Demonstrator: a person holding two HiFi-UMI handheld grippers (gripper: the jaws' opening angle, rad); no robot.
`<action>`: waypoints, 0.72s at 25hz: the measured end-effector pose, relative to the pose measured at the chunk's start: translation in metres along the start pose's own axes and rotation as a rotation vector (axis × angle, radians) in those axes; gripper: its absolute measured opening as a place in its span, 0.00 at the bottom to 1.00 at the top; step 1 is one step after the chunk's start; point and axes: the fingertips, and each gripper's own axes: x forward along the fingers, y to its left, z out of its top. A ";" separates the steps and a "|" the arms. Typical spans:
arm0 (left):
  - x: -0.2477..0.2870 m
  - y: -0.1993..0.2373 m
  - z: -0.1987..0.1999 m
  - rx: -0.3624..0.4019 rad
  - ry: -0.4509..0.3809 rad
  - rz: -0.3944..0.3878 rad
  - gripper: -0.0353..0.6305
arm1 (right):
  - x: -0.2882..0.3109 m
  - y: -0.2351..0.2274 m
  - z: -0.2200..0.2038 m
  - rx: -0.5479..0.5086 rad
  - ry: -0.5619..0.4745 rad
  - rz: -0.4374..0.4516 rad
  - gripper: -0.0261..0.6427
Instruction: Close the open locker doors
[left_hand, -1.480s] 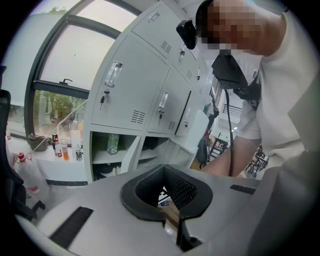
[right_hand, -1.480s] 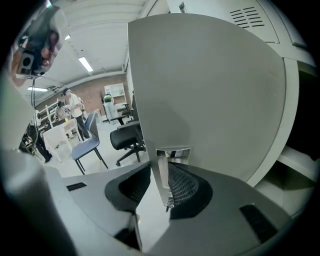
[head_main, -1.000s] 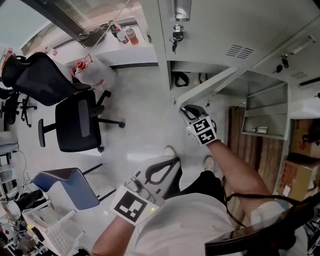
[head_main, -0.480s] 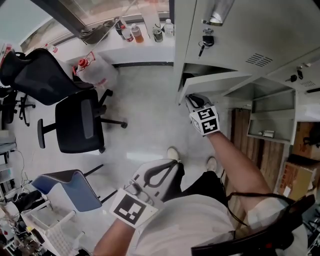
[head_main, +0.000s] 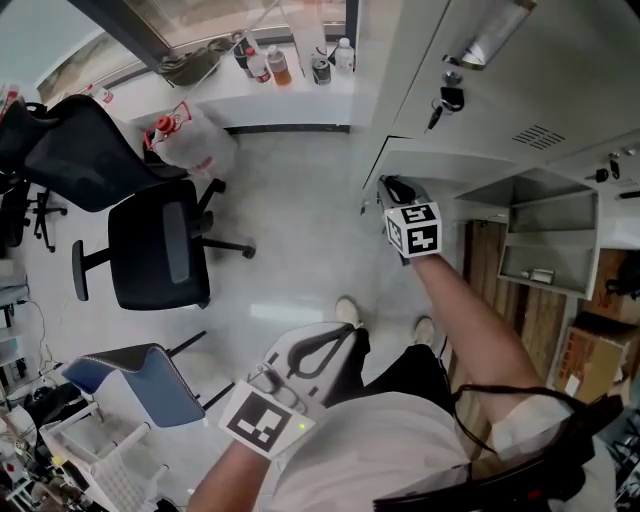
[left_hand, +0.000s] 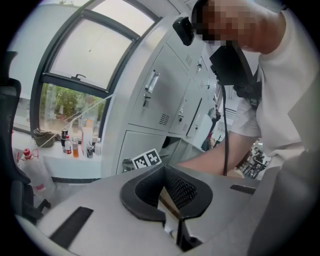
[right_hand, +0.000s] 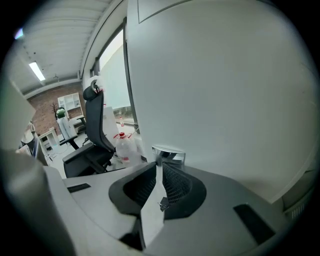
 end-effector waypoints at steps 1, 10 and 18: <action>-0.001 0.002 0.000 -0.001 0.001 0.000 0.07 | 0.002 -0.001 0.002 0.011 0.000 -0.011 0.10; -0.004 0.022 0.002 -0.014 0.001 0.000 0.07 | 0.015 -0.012 0.012 0.101 -0.014 -0.074 0.10; -0.002 0.028 0.003 -0.013 0.006 -0.007 0.07 | 0.016 -0.014 0.011 0.200 -0.001 -0.062 0.10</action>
